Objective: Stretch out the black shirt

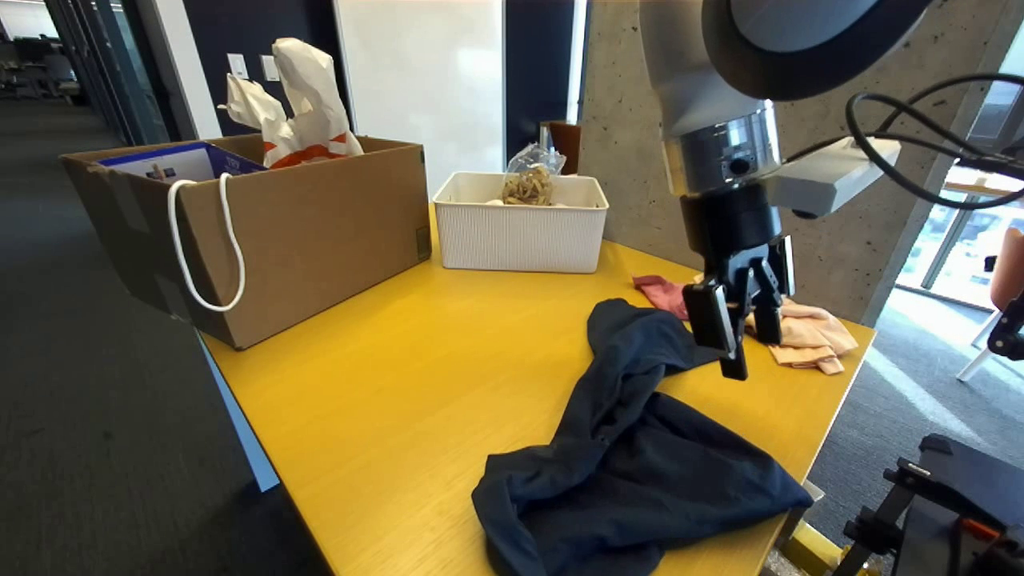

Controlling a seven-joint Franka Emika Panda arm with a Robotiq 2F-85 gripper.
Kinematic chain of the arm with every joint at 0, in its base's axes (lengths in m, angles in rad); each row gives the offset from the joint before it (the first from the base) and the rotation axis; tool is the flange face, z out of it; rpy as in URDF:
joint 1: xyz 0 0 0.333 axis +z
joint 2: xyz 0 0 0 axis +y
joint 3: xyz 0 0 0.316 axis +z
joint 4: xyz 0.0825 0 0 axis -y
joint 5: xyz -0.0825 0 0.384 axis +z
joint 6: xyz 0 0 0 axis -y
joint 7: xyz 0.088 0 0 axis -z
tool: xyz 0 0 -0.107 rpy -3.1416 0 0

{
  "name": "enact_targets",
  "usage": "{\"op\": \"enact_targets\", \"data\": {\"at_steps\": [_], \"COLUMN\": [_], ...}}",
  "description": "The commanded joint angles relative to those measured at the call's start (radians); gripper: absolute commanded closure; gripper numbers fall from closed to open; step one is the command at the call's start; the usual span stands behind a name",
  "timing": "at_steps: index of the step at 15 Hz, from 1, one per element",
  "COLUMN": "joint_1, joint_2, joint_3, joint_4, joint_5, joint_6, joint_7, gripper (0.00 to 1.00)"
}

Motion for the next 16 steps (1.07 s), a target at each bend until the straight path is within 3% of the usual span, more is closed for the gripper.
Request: {"op": "enact_targets", "data": {"at_steps": [1,7,11,16], "joint_1": [-0.038,-0.116,-0.142,-0.182], "joint_2": [0.012,0.204,0.353,0.473], "joint_3": [-0.040,-0.112,-0.112,-0.104], "joint_4": [0.089,0.225,0.303,0.484], "joint_5": [0.014,-0.022,-0.040,0.006], "joint_6": [-0.068,-0.047,0.030,-0.020], "joint_7": [-0.017,-0.070,-0.149,-0.222], "gripper": [0.00,0.00,0.00,0.00]}}
